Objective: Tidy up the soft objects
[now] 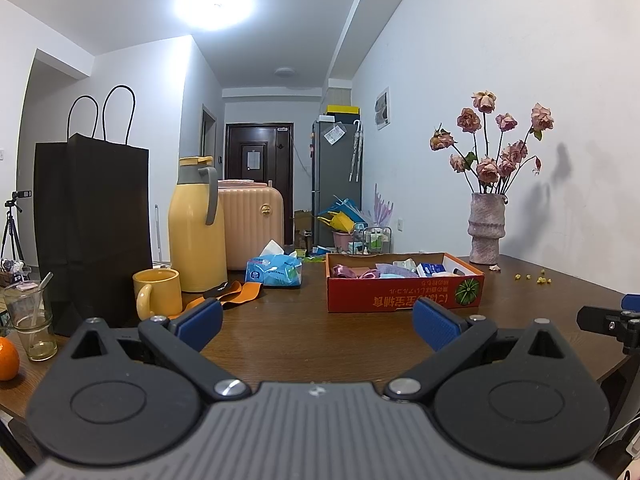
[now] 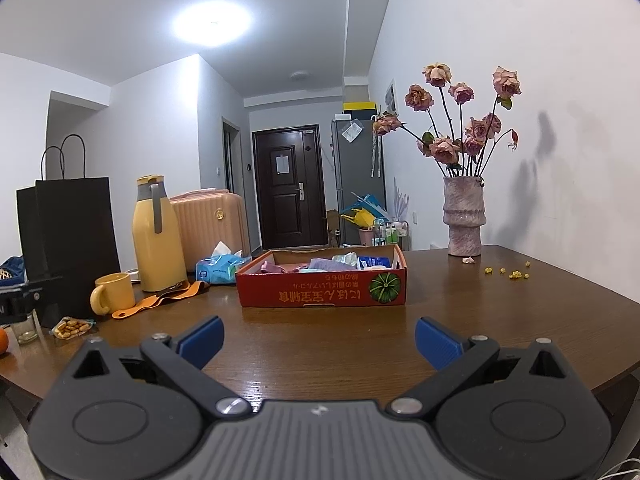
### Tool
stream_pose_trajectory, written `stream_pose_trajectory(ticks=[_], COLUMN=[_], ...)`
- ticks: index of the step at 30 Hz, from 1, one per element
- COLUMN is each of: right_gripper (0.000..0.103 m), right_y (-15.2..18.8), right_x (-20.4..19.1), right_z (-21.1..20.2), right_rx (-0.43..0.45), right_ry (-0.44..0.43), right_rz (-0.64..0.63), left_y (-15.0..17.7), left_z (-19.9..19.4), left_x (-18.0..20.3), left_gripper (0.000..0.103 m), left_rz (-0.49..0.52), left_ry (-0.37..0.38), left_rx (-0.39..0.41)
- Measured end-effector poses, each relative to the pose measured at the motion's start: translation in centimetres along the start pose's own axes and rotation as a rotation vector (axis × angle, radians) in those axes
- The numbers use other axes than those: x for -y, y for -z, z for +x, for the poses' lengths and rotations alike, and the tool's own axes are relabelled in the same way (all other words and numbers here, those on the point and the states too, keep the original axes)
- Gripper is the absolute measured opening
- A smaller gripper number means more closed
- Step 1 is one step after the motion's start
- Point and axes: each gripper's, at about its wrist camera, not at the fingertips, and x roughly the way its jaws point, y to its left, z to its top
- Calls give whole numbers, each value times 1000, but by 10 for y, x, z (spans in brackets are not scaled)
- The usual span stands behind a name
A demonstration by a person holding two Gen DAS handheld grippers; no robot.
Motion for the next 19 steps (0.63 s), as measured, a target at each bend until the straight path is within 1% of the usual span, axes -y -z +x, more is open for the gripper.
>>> stream_pose_trajectory(ticks=[7,19], right_gripper=[102,102], right_y=[0,1], right_x=[0,-1], right_z=[0,-1], right_rx=[0,-1], right_ry=[-2,-1], right_rz=[-4,-6], left_y=[2,3], left_z=[-1,-4], left_x=[-3,-4], left_gripper=[103,103], left_rz=[1,1], left_ry=[6,-6], left_rx=[8,21])
